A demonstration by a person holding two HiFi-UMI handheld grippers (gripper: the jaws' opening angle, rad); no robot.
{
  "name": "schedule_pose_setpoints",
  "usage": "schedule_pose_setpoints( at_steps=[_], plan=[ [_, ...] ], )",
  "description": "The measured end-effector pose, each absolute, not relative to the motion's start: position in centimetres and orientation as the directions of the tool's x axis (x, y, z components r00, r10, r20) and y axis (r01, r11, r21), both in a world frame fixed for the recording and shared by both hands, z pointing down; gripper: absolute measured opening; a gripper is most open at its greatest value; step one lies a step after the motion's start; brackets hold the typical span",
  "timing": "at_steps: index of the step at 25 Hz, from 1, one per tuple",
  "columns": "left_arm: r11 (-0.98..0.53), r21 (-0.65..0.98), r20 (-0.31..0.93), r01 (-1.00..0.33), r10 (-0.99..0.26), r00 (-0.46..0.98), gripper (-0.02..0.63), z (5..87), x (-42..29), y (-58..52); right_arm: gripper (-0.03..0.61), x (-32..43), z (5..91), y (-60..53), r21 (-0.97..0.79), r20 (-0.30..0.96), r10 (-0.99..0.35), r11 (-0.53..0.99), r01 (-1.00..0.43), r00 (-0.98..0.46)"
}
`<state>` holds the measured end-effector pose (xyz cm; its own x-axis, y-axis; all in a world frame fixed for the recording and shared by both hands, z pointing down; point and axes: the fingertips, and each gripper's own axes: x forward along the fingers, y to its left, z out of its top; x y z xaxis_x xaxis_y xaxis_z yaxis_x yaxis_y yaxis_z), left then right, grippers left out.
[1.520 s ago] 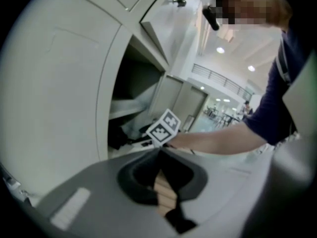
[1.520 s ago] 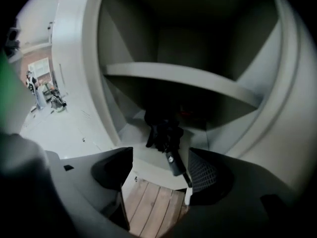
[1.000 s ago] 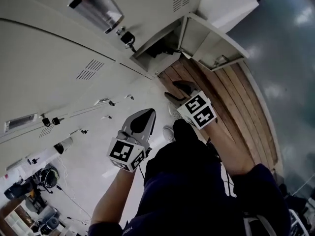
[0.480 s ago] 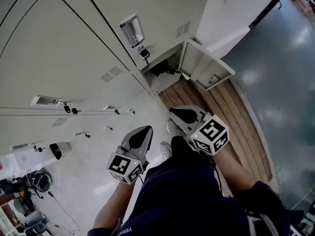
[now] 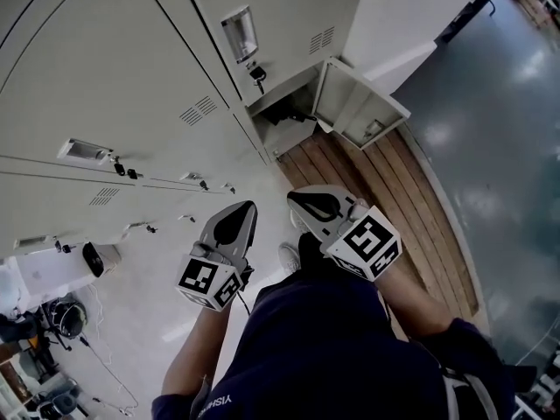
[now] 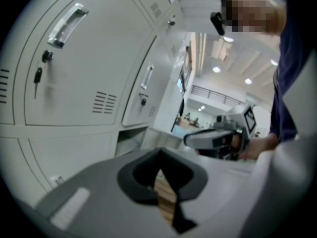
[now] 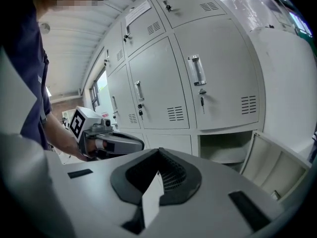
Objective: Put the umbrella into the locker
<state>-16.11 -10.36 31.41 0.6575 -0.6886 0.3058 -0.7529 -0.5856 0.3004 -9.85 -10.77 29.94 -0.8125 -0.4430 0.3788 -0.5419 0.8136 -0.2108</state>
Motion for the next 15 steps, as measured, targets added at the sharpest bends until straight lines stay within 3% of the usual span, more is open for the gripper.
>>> schedule_pose_setpoints(
  at_steps=[15],
  plan=[
    [-0.599,0.295,0.272,-0.745,-0.694,0.666,0.002,30.4,-16.7,-10.5,0.006,-11.2,28.5,-10.5,-0.186,0.369,-0.462,0.814,-0.551,-0.807]
  ],
)
